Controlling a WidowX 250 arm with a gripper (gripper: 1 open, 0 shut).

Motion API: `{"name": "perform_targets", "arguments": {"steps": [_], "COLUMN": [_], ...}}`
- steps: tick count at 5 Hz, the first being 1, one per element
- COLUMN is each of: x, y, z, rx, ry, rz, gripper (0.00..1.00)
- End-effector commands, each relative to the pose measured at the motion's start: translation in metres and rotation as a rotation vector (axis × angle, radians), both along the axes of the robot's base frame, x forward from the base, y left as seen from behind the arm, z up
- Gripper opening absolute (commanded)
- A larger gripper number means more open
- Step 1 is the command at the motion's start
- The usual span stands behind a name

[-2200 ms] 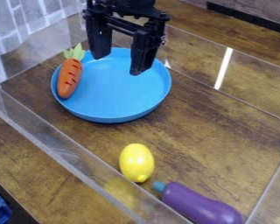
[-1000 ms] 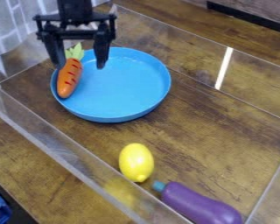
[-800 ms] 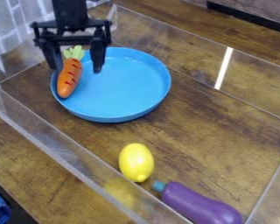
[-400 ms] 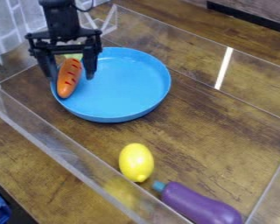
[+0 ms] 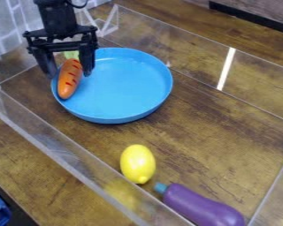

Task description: Move the carrot to the right side

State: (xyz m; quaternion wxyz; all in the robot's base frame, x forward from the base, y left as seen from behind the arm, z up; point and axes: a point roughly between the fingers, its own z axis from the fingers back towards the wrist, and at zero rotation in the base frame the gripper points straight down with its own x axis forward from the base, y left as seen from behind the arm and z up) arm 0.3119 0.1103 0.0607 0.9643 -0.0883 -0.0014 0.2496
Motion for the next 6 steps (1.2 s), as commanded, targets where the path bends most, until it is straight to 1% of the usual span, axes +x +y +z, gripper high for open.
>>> {"name": "perform_targets", "arguments": {"steps": [1,3,5,6], "x": [0.0046,0.0028,0.0025,0.0032], "y": [0.0075,0.0067,0.0081,0.0087], "z": [0.0173,0.0155,0.0136,0.0131], "rx": [0.023,0.012,0.009,0.012], "ry": [-0.074,-0.092,-0.11,-0.121], "rz": [-0.006,-0.028,-0.045,-0.055], "gripper": [1.0,1.0,1.0,1.0]}}
